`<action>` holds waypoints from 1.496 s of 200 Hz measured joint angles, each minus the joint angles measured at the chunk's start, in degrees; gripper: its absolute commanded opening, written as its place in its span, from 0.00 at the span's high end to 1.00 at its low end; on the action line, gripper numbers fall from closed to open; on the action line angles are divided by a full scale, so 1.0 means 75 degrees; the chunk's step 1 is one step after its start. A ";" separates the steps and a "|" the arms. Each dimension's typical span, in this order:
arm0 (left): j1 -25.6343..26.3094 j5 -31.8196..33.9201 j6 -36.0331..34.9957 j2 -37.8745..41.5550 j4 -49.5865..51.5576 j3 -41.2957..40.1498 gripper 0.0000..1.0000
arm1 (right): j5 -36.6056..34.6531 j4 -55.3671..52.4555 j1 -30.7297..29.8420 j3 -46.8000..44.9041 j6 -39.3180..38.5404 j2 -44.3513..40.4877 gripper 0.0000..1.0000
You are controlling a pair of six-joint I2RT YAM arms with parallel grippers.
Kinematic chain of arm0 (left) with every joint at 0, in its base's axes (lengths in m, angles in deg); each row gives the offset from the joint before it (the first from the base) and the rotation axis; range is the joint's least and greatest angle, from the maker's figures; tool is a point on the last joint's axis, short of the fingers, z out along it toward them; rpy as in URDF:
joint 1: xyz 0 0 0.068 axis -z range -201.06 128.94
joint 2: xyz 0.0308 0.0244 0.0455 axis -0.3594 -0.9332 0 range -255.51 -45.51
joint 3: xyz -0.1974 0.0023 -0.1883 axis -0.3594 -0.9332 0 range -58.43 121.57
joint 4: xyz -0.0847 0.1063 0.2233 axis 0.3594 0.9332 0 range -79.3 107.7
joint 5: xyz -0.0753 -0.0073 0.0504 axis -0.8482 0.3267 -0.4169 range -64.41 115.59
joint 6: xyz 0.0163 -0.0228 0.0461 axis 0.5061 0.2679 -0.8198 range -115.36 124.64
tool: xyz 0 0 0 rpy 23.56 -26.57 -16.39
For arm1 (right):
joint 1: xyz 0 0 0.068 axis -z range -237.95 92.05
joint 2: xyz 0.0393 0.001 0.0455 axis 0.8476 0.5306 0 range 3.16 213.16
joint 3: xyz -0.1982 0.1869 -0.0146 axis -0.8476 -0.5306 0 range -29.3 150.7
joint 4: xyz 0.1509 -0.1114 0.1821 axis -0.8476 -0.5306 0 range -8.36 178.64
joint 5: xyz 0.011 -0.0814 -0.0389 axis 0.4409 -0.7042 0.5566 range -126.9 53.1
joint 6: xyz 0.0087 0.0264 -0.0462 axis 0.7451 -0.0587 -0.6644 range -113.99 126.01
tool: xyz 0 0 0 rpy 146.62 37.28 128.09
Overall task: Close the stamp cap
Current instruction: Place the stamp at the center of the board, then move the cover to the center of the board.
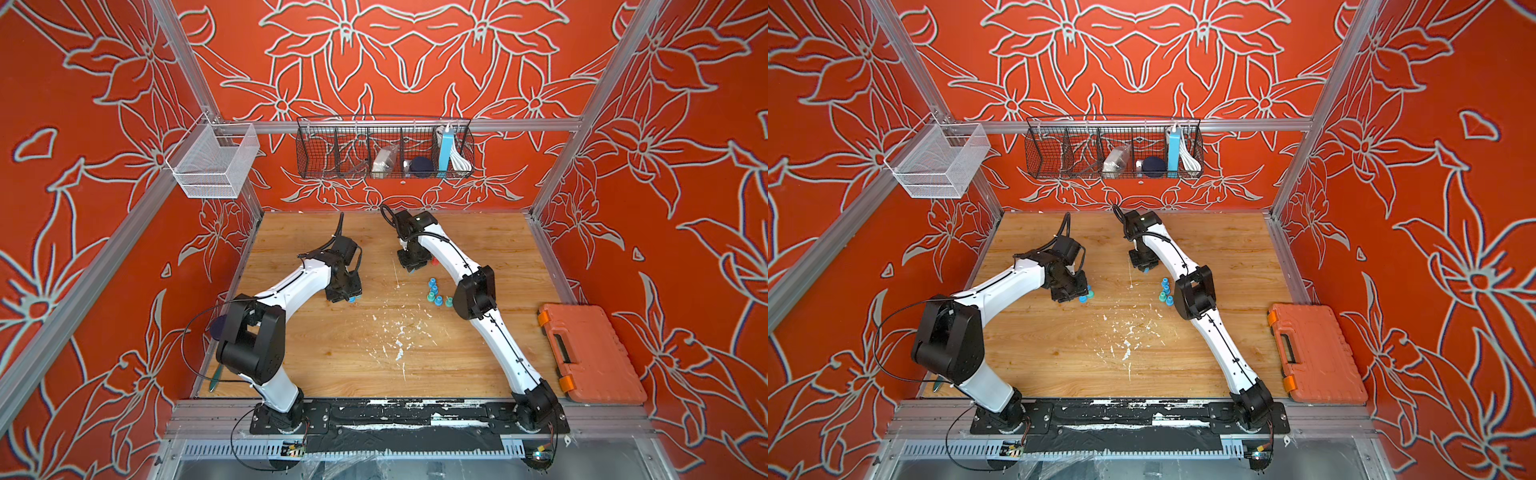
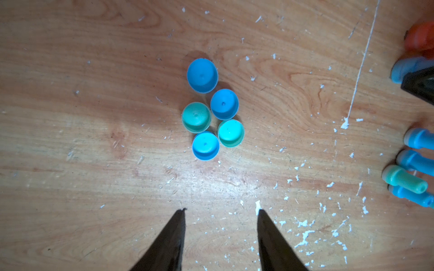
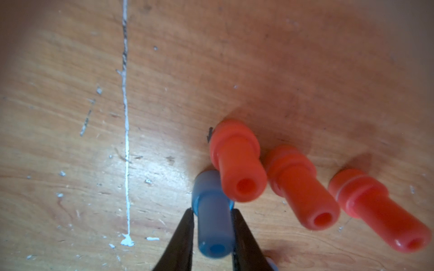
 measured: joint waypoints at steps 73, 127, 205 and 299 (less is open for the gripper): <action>0.0000 0.0000 0.0003 0.0041 0.0000 0.0000 0.50 | 0.0003 0.0006 0.0000 -0.0093 0.0020 -0.0003 0.64; 0.0000 0.0003 0.0003 0.0262 0.0000 0.0000 0.50 | 0.0003 -0.0003 0.0000 -0.0230 0.0038 -0.0289 0.63; 0.0029 -0.0026 0.0003 0.0122 0.0006 0.0160 0.49 | -0.0262 -0.0172 0.0035 -0.1192 0.0058 -0.2183 0.57; -0.0009 -0.0192 -0.0015 -0.2022 -0.0230 0.1836 0.50 | -0.0516 0.0338 0.1119 -0.4284 0.0015 -0.5184 0.56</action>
